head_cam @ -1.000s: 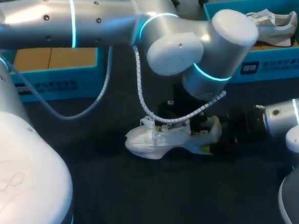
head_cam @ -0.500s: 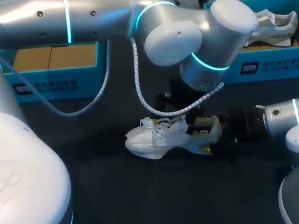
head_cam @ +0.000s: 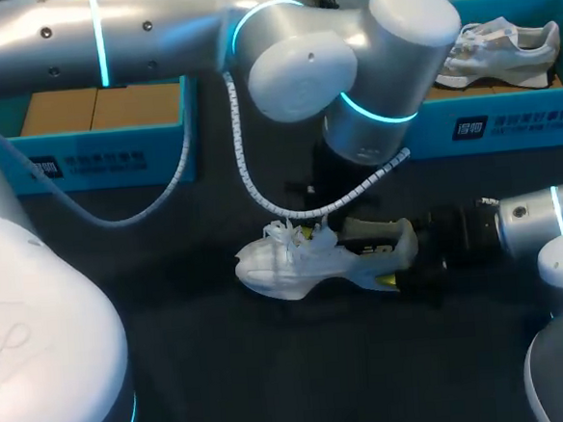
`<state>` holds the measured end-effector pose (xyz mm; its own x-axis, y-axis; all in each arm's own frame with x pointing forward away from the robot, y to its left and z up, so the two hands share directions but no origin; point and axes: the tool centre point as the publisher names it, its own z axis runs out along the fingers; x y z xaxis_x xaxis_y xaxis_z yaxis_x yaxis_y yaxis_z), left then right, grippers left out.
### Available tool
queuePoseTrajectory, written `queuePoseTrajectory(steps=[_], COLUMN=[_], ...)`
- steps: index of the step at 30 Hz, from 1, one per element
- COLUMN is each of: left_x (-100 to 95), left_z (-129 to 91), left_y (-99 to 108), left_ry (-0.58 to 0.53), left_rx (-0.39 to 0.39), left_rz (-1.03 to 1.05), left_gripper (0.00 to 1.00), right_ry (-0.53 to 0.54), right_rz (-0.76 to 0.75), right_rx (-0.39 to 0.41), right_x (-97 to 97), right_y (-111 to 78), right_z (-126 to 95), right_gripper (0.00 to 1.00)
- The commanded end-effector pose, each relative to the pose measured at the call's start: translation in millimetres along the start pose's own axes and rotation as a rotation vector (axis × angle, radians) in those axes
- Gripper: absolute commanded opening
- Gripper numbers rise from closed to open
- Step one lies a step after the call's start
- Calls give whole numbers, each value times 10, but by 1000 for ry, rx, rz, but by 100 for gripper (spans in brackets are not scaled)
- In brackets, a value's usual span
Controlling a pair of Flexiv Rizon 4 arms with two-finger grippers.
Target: Take the shoe out of the shoebox, open the shoe tongue, remove and reinsert the insole, then place the shoe into the shoebox
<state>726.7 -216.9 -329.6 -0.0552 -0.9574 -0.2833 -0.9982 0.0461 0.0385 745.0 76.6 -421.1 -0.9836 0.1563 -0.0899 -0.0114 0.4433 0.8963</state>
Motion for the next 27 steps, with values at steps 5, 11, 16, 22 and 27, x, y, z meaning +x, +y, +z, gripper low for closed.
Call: queuePoseTrajectory(steps=[5, 11, 16, 22, 27], left_x=[-277, -417, -445, -488, -525], left_z=[26, 42, 99, 189, 313], left_y=[37, 108, 133, 116, 85], left_ry=[85, 111, 118, 116, 109], left_rx=[-1, -7, -23, -24, -38], left_rz=[-32, -54, -63, -77, -94], left_gripper=[0, 0, 0, 0, 0], right_ry=[0, 0, 0, 0, 0], right_rz=[1, 1, 1, 1, 1], right_rx=[8, 8, 8, 8, 8], right_x=[-12, -12, -12, -12, -12], right_y=[-9, -9, -9, -9, -9], right_z=[36, 36, 36, 36, 36], right_gripper=[0, 0, 0, 0, 0])
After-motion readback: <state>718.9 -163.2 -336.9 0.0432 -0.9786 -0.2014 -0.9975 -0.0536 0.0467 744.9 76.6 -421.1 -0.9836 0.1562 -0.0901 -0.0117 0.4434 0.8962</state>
